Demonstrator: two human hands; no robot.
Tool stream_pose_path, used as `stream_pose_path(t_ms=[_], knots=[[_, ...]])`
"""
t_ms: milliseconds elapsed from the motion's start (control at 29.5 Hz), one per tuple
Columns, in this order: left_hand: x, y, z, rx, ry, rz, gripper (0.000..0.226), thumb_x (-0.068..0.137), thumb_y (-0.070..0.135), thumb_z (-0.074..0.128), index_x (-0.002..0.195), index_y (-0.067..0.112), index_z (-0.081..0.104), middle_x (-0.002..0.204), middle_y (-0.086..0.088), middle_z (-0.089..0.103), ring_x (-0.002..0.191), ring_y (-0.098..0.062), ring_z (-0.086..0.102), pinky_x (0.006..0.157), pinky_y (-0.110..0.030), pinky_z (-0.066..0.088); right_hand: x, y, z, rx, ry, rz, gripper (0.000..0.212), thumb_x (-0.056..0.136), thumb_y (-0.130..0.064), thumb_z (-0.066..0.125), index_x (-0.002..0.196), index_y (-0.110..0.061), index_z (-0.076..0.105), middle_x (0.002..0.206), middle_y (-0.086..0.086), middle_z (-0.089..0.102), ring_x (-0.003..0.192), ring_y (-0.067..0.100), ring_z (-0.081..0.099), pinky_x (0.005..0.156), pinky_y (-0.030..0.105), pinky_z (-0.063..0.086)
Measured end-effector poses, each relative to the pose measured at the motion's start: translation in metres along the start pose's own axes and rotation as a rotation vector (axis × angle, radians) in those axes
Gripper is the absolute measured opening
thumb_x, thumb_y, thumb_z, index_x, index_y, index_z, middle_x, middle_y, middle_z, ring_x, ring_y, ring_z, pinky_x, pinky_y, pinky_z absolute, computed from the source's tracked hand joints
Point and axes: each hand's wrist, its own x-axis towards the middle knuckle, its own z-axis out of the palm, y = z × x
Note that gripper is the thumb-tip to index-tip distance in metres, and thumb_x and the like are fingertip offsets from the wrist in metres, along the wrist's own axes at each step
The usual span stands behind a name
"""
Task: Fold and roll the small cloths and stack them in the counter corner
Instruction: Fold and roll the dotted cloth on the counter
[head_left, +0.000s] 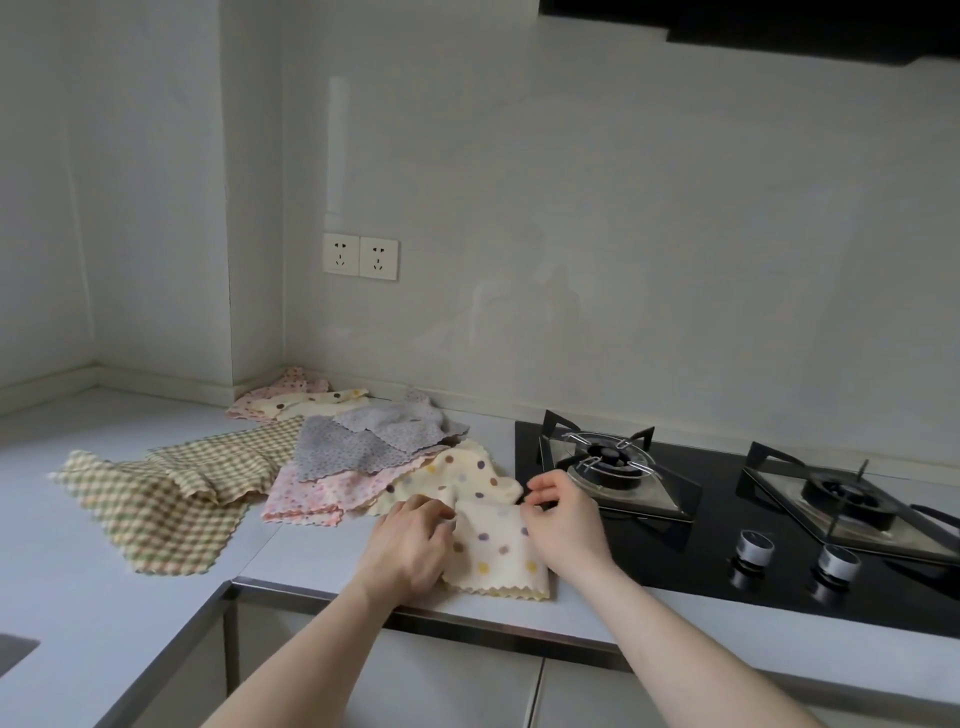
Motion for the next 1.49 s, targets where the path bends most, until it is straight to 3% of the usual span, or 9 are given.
stream_pose_path(t_ms=[203,339,542,677,812,948,1185,1354,1490], knots=[[0.003,0.002,-0.001,0.007,0.031,-0.036,0.061,0.085,0.062,0.029,0.128,0.032,0.061,0.135,0.005,0.056,0.124,-0.021,0.048,0.108,-0.04,0.038,-0.011,0.045,-0.001,-0.24,0.071,0.019,0.047,0.09,-0.065,0.057,0.125,-0.033,0.059,0.115,-0.017,0.065,0.113,0.015,0.057,0.1,0.039,0.045],[0.012,0.008,0.001,0.13,0.101,0.036,0.066,0.079,0.074,0.032,0.125,0.035,0.061,0.129,0.008,0.053,0.129,-0.019,0.042,0.111,-0.043,0.034,-0.01,0.04,0.006,-0.416,0.05,0.042,0.059,0.088,-0.075,0.04,0.128,-0.038,0.061,0.129,-0.011,0.059,0.124,0.019,0.05,0.107,0.039,0.035],[0.024,0.016,0.007,0.236,-0.052,0.082,0.068,0.083,0.075,0.044,0.137,0.035,0.056,0.14,0.008,0.047,0.132,-0.021,0.036,0.113,-0.046,0.026,-0.007,0.041,0.006,-0.414,0.037,0.013,0.058,0.086,-0.079,0.04,0.116,-0.037,0.068,0.123,-0.012,0.061,0.12,0.018,0.053,0.103,0.04,0.035],[0.022,0.012,0.008,0.219,-0.059,0.156,0.064,0.081,0.07,0.048,0.132,0.032,0.056,0.139,0.01,0.047,0.132,-0.02,0.035,0.112,-0.045,0.026,-0.008,0.043,0.005,-0.366,0.005,-0.06,0.039,0.086,-0.066,0.056,0.107,-0.035,0.069,0.11,-0.017,0.064,0.109,0.015,0.059,0.098,0.038,0.04],[0.016,0.012,0.006,0.051,-0.015,0.216,0.039,0.085,0.052,0.06,0.116,0.03,0.056,0.12,0.01,0.058,0.119,-0.016,0.045,0.1,-0.038,0.037,-0.011,0.044,0.0,-0.126,0.01,-0.039,0.014,0.082,-0.047,0.071,0.088,-0.034,0.069,0.072,-0.016,0.066,0.072,0.005,0.062,0.072,0.034,0.053],[0.01,0.014,0.001,-0.162,0.037,0.226,0.025,0.081,0.033,0.063,0.105,0.03,0.056,0.092,0.01,0.066,0.091,-0.012,0.059,0.082,-0.036,0.049,-0.013,0.046,0.002,0.096,-0.011,-0.108,0.008,0.081,-0.031,0.076,0.084,-0.033,0.068,0.082,-0.018,0.072,0.056,0.005,0.053,0.066,0.04,0.055],[0.007,0.016,-0.005,-0.304,0.11,0.172,0.012,0.084,0.021,0.072,0.076,0.031,0.072,0.06,0.007,0.064,0.054,-0.003,0.054,0.052,-0.017,0.038,-0.015,0.046,0.001,0.242,-0.012,-0.171,0.029,0.094,-0.015,0.069,0.103,-0.043,0.072,0.083,-0.016,0.076,0.05,0.015,0.054,0.055,0.031,0.051],[-0.004,0.024,-0.01,-0.316,0.193,0.253,0.018,0.091,0.017,0.068,0.081,0.03,0.075,0.055,0.022,0.062,0.05,-0.002,0.056,0.051,-0.012,0.036,-0.015,0.047,0.0,0.249,-0.021,-0.17,0.033,0.09,-0.004,0.064,0.095,-0.034,0.077,0.075,-0.003,0.076,0.056,0.022,0.059,0.057,0.029,0.049],[-0.006,0.023,-0.01,-0.318,0.175,0.294,0.016,0.091,0.019,0.066,0.09,0.031,0.076,0.074,0.019,0.075,0.067,-0.003,0.072,0.064,-0.028,0.058,-0.016,0.045,-0.001,0.293,0.014,-0.16,0.033,0.087,-0.002,0.065,0.09,-0.033,0.076,0.076,-0.002,0.075,0.066,0.022,0.069,0.065,0.038,0.056]])
